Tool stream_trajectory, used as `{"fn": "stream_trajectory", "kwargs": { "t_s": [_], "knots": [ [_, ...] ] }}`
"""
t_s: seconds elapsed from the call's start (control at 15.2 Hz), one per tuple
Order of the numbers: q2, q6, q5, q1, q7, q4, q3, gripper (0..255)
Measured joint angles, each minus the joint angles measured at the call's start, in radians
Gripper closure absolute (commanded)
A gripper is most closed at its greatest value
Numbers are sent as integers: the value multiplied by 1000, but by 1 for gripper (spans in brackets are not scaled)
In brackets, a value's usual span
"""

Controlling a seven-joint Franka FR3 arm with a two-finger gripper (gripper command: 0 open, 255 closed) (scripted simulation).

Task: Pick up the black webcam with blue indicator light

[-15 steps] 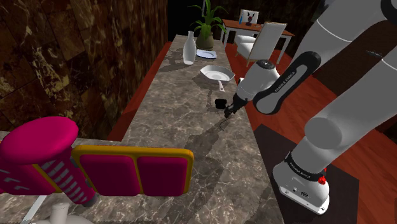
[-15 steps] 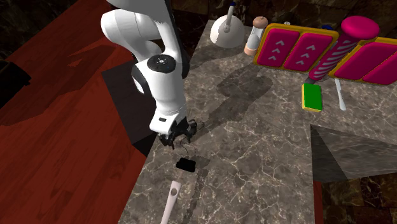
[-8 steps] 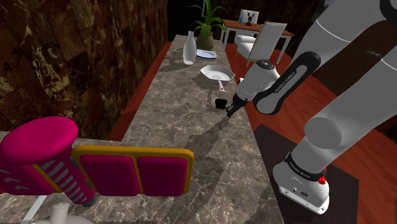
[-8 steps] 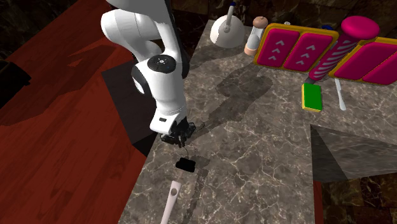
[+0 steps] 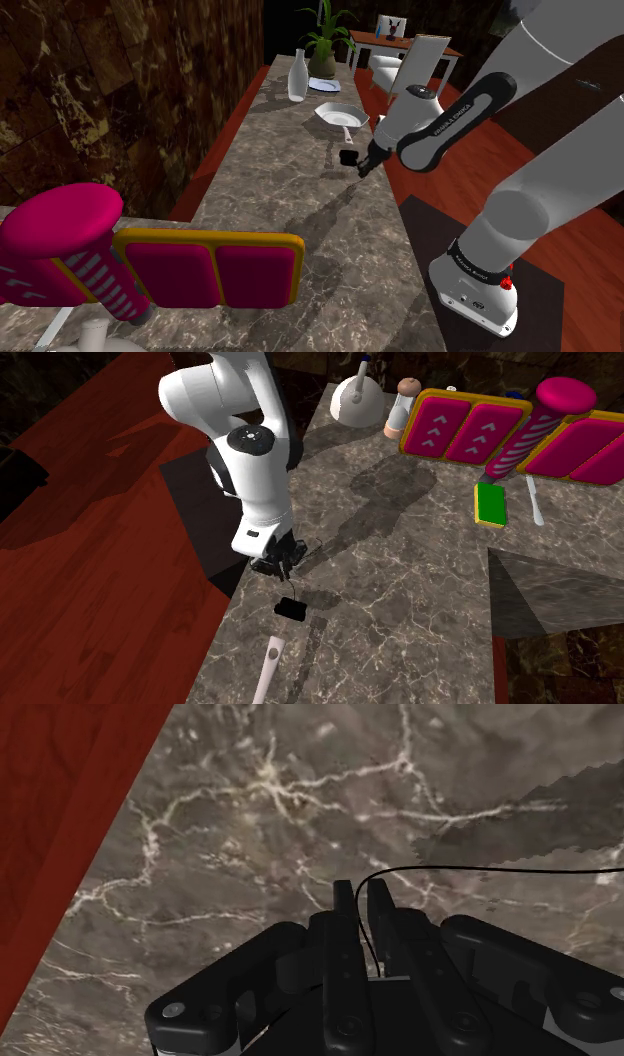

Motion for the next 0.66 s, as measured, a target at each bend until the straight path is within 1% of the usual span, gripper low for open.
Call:
{"fn": "stream_trajectory", "kwargs": {
  "t_s": [0.33,0.59,0.66],
  "knots": [
    [-108,-111,57,60,-49,2,-45,255],
    [-186,-198,82,84,-72,11,-63,255],
    [-193,-209,85,87,-72,14,-63,255]
  ]
}}
